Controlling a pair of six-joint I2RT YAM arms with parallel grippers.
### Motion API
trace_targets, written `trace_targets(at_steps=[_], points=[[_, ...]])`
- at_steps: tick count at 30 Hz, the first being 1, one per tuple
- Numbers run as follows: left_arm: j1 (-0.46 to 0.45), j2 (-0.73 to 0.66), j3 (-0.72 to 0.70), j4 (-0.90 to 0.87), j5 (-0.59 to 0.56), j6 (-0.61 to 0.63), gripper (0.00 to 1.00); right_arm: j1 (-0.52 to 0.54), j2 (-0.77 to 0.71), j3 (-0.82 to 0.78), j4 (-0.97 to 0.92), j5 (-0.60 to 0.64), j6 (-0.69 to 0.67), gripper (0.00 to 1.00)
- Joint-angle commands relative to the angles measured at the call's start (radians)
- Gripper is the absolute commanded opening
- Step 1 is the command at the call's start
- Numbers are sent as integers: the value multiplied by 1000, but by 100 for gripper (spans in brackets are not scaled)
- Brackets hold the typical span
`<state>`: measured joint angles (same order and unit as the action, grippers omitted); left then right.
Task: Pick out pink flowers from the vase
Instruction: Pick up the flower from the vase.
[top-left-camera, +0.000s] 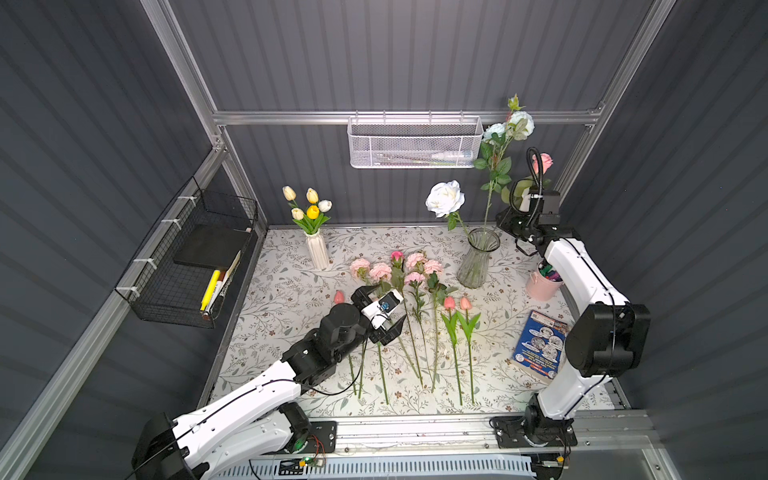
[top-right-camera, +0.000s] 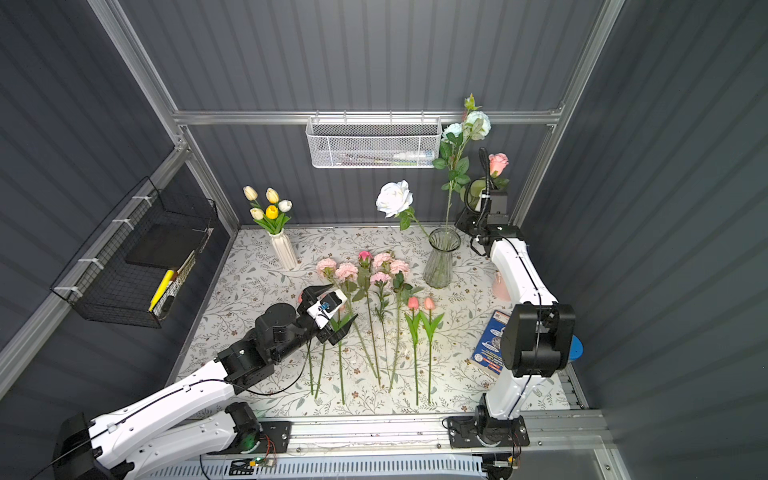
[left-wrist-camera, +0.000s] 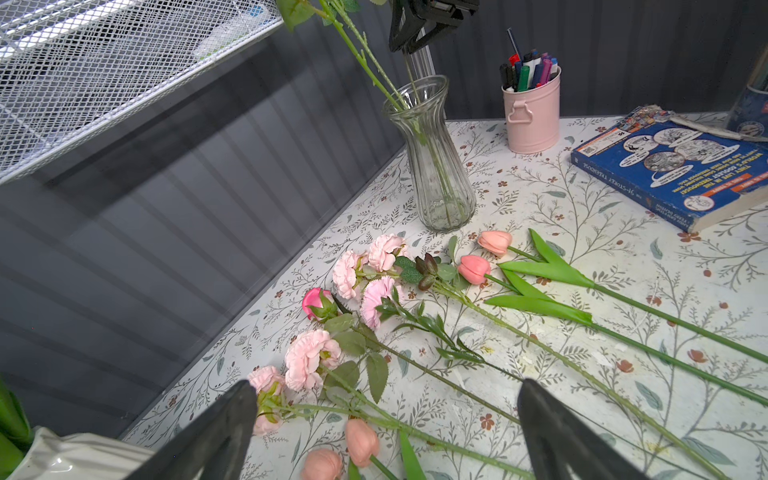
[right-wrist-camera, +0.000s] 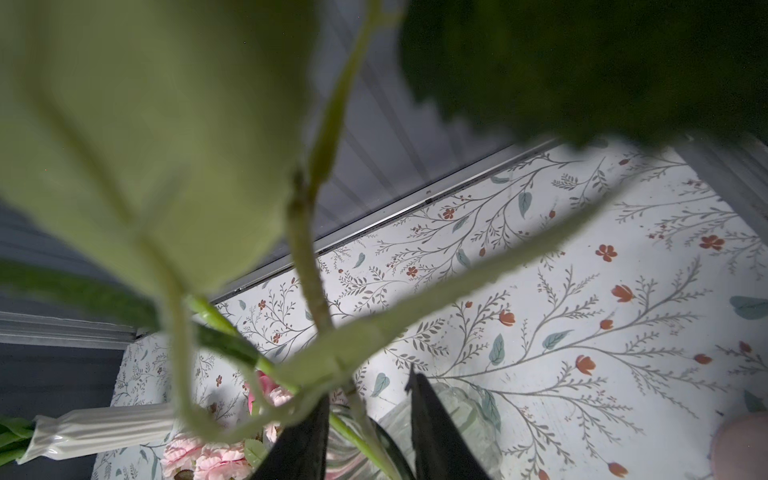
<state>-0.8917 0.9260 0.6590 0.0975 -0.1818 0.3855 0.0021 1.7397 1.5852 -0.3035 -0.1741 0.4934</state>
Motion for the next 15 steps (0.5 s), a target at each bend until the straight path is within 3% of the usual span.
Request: trace_targets(at_steps=[1, 10, 15], points=[[-4, -1, 11, -6, 13, 5, 99, 7, 3, -30, 30, -16, 13, 31], [-4, -2, 11, -8, 8, 3, 99, 16, 3, -83, 84, -29, 15, 23], [-4, 0, 11, -10, 8, 1, 99, 18, -3, -100, 112, -32, -1, 9]])
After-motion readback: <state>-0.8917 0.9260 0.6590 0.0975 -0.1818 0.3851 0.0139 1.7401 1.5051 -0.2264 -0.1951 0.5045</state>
